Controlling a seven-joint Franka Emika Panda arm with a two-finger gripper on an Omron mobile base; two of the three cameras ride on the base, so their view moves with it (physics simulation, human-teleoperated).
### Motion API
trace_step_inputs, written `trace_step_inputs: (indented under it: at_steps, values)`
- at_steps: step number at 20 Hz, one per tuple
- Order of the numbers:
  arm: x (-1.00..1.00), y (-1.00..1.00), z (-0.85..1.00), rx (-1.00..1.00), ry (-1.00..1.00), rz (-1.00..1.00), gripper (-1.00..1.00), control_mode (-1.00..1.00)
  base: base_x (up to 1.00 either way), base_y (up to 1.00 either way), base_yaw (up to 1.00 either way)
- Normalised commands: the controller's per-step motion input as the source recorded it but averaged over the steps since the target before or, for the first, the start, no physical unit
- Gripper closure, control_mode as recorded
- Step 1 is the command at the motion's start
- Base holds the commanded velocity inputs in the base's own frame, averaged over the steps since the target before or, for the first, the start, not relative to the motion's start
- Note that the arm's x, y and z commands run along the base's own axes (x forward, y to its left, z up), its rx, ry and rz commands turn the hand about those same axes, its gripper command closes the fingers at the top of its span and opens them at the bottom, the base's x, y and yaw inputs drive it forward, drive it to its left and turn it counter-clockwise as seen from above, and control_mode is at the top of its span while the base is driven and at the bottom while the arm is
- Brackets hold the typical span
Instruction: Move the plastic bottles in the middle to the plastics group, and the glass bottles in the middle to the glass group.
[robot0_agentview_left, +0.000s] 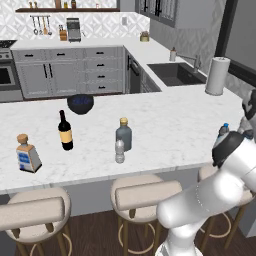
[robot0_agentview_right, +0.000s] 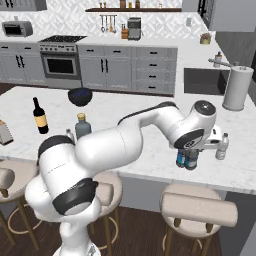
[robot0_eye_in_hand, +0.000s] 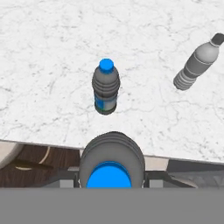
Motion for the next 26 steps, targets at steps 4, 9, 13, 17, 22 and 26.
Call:
trace_step_inputs:
  at_steps: [4, 9, 13, 17, 22, 26]
  values:
    - [0.09, -0.02, -0.14, 0.0, 0.14, 0.02, 1.0, -1.0, 0.0, 0.0, 0.0]
    - [0.01, -0.01, -0.48, 0.0, 0.01, 0.01, 1.0, -1.0, 0.0, 0.0, 0.0]
    - [0.0, -0.15, -0.1, 0.0, 0.0, 0.04, 1.0, -1.0, 0.0, 0.0, 0.0]
    - [0.0, -0.25, 0.01, 0.0, -0.02, 0.03, 1.0, -1.0, 0.0, 0.0, 0.0]
    - [0.05, -0.16, 0.0, 0.0, -0.08, 0.1, 1.0, -1.0, 0.0, 0.0, 0.0]
    - [0.23, -0.14, 0.02, 0.0, -0.13, 0.17, 1.0, -1.0, 0.0, 0.0, 0.0]
